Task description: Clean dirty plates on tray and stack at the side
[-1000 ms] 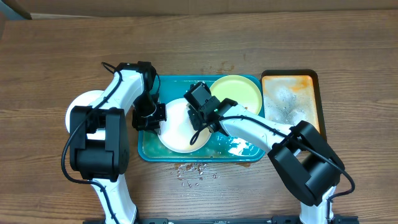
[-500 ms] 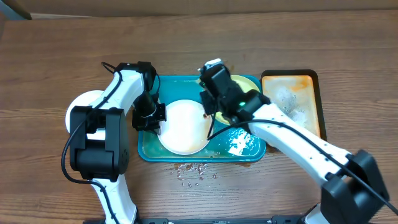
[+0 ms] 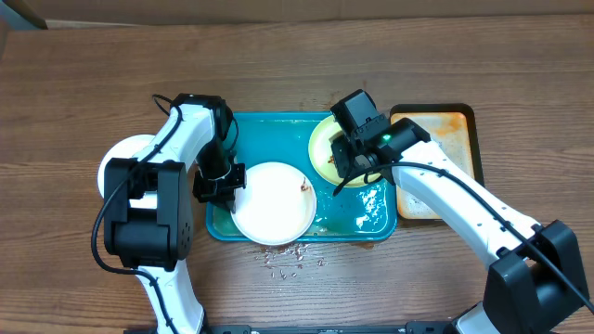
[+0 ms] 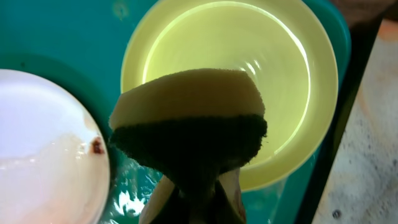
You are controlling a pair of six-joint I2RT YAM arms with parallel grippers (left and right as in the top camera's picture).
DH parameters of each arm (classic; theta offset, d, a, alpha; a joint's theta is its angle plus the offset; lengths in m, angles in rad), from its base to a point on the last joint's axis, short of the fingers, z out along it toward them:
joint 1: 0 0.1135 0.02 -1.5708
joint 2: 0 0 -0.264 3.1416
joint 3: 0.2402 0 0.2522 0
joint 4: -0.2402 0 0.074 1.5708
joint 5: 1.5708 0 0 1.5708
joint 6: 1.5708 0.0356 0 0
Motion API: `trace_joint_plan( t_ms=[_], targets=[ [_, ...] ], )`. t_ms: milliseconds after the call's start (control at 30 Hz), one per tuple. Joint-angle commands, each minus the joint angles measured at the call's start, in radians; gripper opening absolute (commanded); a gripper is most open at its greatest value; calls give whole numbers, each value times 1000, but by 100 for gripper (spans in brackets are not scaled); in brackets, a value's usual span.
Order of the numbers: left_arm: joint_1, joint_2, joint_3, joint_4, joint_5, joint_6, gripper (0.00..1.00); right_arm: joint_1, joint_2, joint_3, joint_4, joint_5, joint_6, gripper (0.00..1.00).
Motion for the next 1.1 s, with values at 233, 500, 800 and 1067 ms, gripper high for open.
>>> trace_joint_plan(
  t_ms=[233, 500, 800, 1067],
  targets=[
    [0, 5, 40, -130, -43, 46, 4, -73, -2, 7, -136, 25, -4, 4],
    [0, -5, 212, -241, -212, -126, 4, -185, -2, 7, -225, 115, -3, 4],
    [-14, -5, 260, -303, -307, -186, 4, -311, -2, 7, -226, 46, -4, 4],
    [-50, -6, 260, -303, -387, -186, 4, -319, -2, 7, -222, 43, -5, 4]
  ],
)
